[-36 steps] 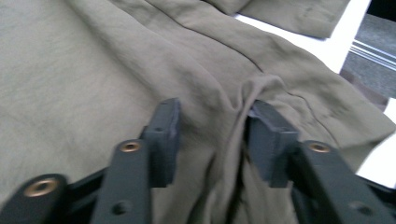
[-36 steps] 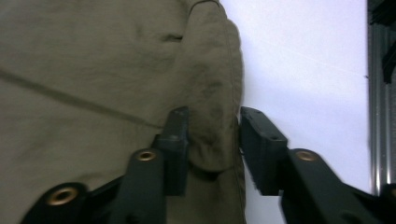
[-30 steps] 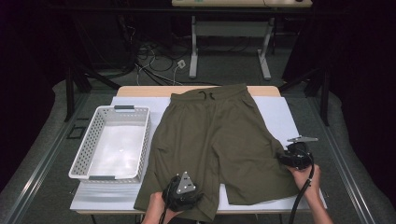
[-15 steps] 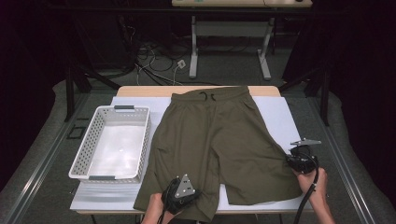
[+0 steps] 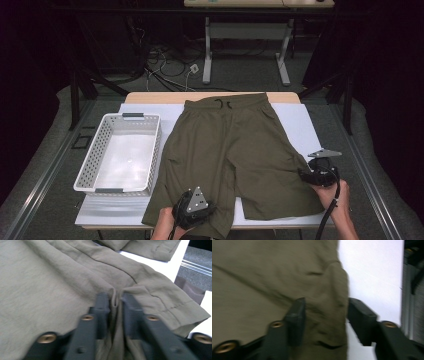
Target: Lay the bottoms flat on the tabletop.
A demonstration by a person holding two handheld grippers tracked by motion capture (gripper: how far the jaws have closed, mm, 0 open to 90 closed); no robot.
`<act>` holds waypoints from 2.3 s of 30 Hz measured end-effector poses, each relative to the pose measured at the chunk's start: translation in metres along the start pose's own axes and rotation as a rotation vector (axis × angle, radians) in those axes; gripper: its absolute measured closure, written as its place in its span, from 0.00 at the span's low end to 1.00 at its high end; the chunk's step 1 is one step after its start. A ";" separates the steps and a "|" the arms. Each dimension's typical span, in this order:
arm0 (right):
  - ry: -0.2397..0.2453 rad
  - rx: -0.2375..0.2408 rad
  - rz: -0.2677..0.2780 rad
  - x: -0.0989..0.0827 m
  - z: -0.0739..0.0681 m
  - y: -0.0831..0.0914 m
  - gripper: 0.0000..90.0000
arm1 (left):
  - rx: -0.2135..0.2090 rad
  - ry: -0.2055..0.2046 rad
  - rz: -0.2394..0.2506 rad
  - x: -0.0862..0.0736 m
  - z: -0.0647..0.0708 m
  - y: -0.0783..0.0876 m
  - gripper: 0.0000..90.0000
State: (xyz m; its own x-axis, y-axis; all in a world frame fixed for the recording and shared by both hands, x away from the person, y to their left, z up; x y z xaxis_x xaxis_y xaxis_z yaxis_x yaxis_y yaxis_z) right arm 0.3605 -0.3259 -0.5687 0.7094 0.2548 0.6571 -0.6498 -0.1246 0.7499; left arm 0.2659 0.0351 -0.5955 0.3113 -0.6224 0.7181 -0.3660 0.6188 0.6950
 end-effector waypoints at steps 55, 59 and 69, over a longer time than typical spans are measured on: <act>0.534 0.473 -0.083 -0.046 -0.195 0.029 0.96 | 0.079 0.061 0.021 -0.001 -0.023 0.022 0.17; 0.526 0.565 -0.094 -0.047 -0.204 0.035 0.96 | 0.081 0.067 0.023 -0.001 -0.024 0.022 0.17; 0.570 0.649 -0.094 -0.051 -0.225 0.047 0.95 | 0.080 0.061 0.015 -0.001 -0.024 0.022 0.17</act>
State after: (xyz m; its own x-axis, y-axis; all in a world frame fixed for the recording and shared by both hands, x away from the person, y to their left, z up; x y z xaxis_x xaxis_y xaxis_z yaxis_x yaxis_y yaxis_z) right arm 0.2323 -0.1287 -0.5849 0.3946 0.7116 0.5812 -0.1882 -0.5566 0.8092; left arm 0.2786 0.0606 -0.5805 0.3569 -0.5813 0.7312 -0.4391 0.5865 0.6806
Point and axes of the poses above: each handheld gripper's, and its own axes: y roughly backward along the jaws, x roughly out of its top, z roughly to its right, the point moved 6 cm from there along -y, roughly forward along the jaws, and after that the axes turned 2 degrees about -y, right-handed, at the moved point
